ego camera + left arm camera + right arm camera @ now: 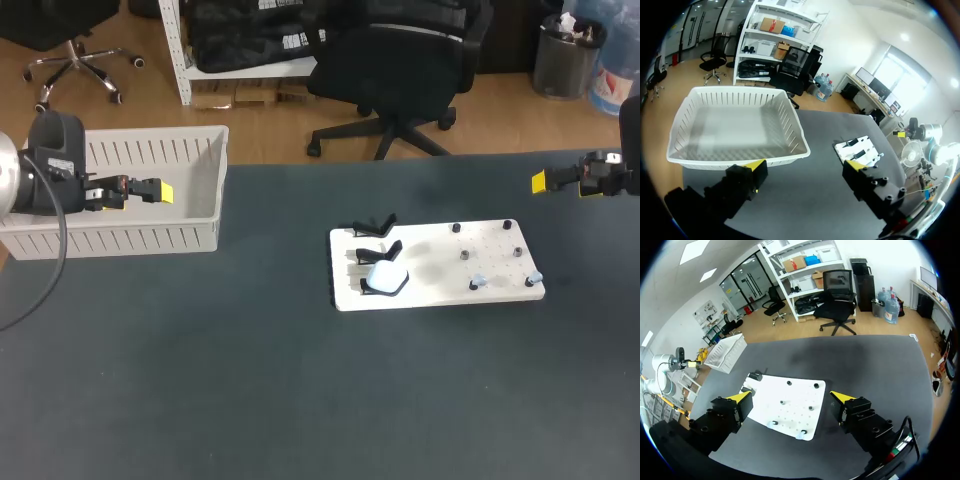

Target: Pick up each earbud case from the left stands, insert the matching earbuds, close the lid, and place the case in the box.

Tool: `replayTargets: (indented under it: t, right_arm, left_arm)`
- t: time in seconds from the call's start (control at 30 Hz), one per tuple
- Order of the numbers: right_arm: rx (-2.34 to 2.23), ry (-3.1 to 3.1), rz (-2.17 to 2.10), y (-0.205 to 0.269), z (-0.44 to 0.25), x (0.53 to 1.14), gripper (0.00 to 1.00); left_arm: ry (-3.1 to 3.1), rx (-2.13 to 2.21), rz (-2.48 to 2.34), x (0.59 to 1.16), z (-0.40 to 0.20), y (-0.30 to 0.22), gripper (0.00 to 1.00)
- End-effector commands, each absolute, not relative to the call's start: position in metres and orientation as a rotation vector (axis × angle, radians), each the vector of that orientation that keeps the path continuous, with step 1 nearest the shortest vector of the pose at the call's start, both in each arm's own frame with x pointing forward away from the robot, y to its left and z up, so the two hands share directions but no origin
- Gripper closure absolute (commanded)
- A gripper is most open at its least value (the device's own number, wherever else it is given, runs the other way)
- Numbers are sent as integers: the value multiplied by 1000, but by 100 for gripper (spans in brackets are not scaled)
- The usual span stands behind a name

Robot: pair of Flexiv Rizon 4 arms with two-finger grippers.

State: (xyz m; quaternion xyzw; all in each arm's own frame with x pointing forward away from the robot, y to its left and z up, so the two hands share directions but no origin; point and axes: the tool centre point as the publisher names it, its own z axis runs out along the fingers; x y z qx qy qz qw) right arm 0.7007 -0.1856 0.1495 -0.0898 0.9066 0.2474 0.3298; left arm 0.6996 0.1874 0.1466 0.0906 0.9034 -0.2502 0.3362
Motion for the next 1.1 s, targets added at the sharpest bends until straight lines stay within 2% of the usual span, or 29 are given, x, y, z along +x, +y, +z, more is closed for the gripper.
replayTargets:
  t: [0.03, 0.9, 1.1]
  right_arm:
    - [-237, 2372, 649, -186, 150, 701, 0]
    - [-237, 2372, 649, -186, 150, 701, 0]
    - [-237, 2372, 649, -186, 150, 701, 0]
  left_arm:
    - [2368, 232, -641, 700, 149, 186, 0]
    - [2368, 232, -641, 700, 149, 186, 0]
    - [2323, 480, -667, 713, 153, 164, 0]
